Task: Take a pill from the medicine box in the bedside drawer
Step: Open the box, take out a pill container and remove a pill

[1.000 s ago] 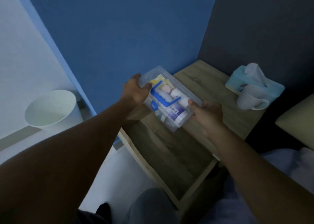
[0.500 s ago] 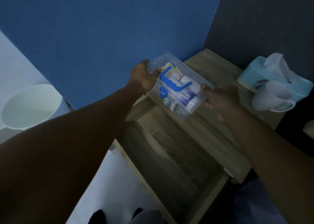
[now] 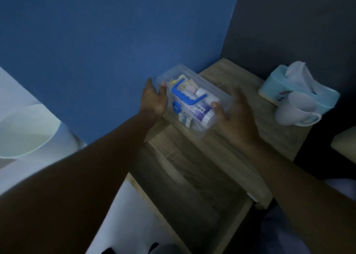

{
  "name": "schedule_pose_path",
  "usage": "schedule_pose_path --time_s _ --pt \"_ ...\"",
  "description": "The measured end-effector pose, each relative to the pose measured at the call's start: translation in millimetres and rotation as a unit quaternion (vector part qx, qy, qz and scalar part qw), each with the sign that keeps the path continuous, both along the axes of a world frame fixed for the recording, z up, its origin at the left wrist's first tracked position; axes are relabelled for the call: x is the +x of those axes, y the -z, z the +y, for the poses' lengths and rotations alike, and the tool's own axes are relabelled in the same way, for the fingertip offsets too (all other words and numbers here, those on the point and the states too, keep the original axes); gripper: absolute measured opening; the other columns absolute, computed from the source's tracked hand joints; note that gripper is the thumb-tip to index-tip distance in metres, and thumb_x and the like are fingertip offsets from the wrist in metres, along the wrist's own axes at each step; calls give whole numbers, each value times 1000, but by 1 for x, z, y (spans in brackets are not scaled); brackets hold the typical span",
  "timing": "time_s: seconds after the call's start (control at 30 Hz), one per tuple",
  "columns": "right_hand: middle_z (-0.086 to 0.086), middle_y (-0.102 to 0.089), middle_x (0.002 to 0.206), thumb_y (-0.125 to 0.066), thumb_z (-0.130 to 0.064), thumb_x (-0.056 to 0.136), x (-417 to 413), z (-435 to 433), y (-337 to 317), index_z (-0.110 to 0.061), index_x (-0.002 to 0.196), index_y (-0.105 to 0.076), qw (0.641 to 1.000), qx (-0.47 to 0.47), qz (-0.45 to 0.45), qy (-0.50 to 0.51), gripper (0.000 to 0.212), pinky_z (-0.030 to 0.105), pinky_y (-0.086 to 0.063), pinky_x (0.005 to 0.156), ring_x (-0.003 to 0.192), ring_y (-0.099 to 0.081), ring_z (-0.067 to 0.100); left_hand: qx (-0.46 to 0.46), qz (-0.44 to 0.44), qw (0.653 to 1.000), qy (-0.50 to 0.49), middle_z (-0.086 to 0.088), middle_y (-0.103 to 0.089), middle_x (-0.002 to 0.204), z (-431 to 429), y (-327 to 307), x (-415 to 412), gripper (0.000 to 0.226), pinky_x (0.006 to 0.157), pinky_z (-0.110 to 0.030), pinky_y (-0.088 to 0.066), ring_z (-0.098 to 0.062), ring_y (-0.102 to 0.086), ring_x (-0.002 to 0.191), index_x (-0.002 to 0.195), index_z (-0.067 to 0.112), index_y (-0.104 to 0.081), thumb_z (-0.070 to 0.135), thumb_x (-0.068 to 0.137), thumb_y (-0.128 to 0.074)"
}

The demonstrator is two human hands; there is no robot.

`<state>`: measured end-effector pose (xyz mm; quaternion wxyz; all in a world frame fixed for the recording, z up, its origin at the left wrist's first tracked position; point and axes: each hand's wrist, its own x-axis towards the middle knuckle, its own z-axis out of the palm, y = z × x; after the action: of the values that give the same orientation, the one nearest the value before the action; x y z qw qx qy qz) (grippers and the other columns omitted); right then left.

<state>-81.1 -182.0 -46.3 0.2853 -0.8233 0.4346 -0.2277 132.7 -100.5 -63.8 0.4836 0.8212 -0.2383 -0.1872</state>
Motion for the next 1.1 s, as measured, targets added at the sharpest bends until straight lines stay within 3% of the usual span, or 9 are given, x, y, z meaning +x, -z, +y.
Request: schedule_pose_path --time_s 0.07,0.13,0.23,0.4,0.63,0.77,0.83,0.9,1.1 --pt "7 -23 164 -48 -57 95 -3 6 3 -20 157 -17 997 -44 33 -62 79 45 -40 112 149 -29 23 -8 31 999 -31 -11 -49 145 5 7 -16 54 102 -29 -38 -27 -47 132 147 14 -34 40 100 -43" --pt "7 -18 166 -42 -62 95 -6 9 7 -17 158 -15 991 -61 77 -86 82 45 -34 115 152 -22 24 -16 78 996 -36 -8 -57 133 7 16 -31 45 91 -27 -41 -25 -56 119 139 17 -43 36 98 -48" --pt "9 -8 168 -35 -71 93 -5 11 10 -13 159 -10 983 -89 131 -88 92 45 -25 118 155 -7 24 -60 194 979 -28 -8 -62 128 5 23 -47 49 97 -41 -51 -24 -62 110 135 18 -51 47 95 -49" --pt "14 -16 166 -50 -72 86 -2 5 7 -7 158 -16 971 -134 183 -78 103 47 -27 121 154 -13 27 -126 246 958 -80 -2 -72 95 2 27 -52 44 88 -43 -58 -19 -70 90 104 11 -68 50 85 -66" --pt "16 -21 164 -64 -78 70 3 2 15 -6 156 -18 962 -163 212 -57 121 42 -25 119 152 -18 29 -174 285 937 -101 -6 -68 106 5 31 -54 42 80 -31 -60 -15 -69 91 111 8 -62 38 83 -73" --pt "15 -21 164 -65 -80 67 8 -1 15 -8 156 -17 957 -162 235 -47 125 41 -24 119 152 -19 28 -110 140 982 -68 2 -69 108 17 35 -57 23 71 -21 -56 -7 -66 88 114 21 -65 30 93 -60" --pt "13 -23 163 -66 -79 66 11 -2 14 -9 155 -19 956 -157 244 -42 123 42 -28 118 151 -21 27 -64 12 997 -29 3 -68 112 23 40 -58 31 69 -13 -50 -2 -64 85 126 20 -63 22 96 -56" --pt "12 -25 163 -67 -78 66 12 -3 13 -10 154 -22 955 -156 248 -39 120 43 -32 116 150 -24 27 -27 -74 997 21 -3 -67 119 27 47 -58 38 78 -18 -49 -8 -64 96 136 19 -56 24 98 -50" --pt "10 -27 162 -67 -78 67 12 -3 6 -12 154 -23 952 -147 265 -42 118 43 -36 113 148 -30 27 66 -131 979 138 -9 -61 119 35 59 -50 55 74 -19 -40 -11 -59 91 150 30 -27 33 97 -42"
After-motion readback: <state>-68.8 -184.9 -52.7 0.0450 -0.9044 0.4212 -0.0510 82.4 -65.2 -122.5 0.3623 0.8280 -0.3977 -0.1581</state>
